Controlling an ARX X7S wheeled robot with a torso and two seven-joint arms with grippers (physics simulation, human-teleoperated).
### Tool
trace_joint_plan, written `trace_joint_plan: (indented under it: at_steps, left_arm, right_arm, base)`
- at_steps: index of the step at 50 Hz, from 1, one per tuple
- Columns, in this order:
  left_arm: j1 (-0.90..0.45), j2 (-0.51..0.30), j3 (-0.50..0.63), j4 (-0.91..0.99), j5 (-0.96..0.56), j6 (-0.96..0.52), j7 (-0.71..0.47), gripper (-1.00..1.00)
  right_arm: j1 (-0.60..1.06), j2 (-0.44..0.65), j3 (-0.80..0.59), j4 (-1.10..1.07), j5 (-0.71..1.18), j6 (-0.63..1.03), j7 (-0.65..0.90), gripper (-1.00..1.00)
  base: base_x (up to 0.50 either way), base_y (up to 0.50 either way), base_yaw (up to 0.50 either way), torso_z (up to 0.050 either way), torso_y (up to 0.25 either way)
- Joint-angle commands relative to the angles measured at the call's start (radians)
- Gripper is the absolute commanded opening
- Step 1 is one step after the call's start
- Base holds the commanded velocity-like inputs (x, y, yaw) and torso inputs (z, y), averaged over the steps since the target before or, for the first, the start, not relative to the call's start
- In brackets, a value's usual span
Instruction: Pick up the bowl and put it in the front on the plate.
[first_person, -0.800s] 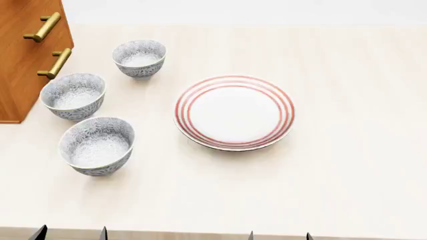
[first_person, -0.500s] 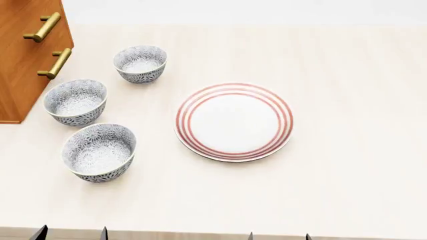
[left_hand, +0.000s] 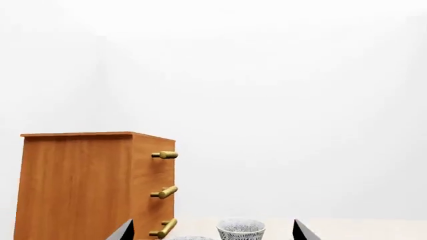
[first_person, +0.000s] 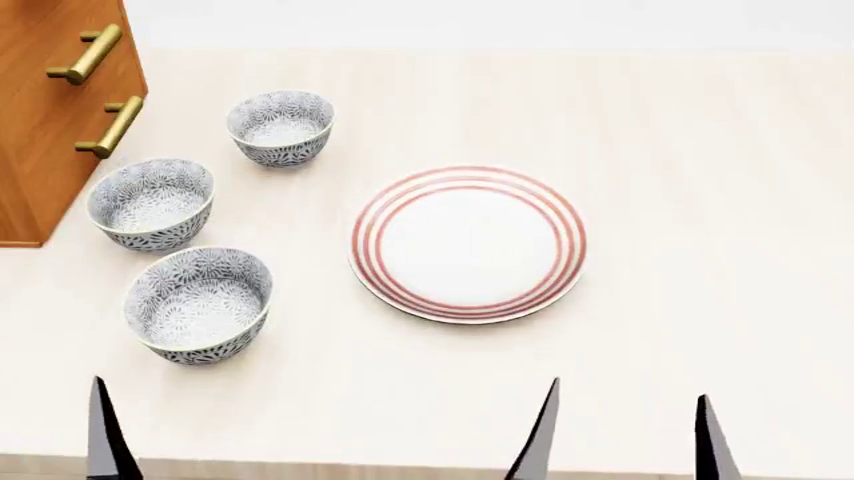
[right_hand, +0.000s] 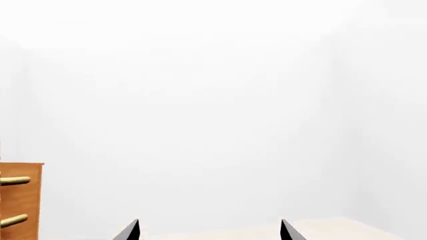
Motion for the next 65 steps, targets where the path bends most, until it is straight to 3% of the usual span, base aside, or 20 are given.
trace_joint_plan:
  at_steps: [1,65]
  left_arm:
    - [0.026,-0.007,-0.007,0.073,0.043,0.110,-0.046,1.00]
    - [0.032,-0.074,0.054,0.087,0.038,0.111,-0.145,1.00]
  right_arm:
    - [-0.013,0.008,-0.004,-0.036,-0.015,-0.198,0.019,1.00]
    - [-0.016,0.078,-0.084,-0.043,-0.013,-0.205,0.110,1.00]
  base:
    - [0.00,0.00,0.00,0.000,0.000]
    - [0.48,0.00,0.00,0.000,0.000]
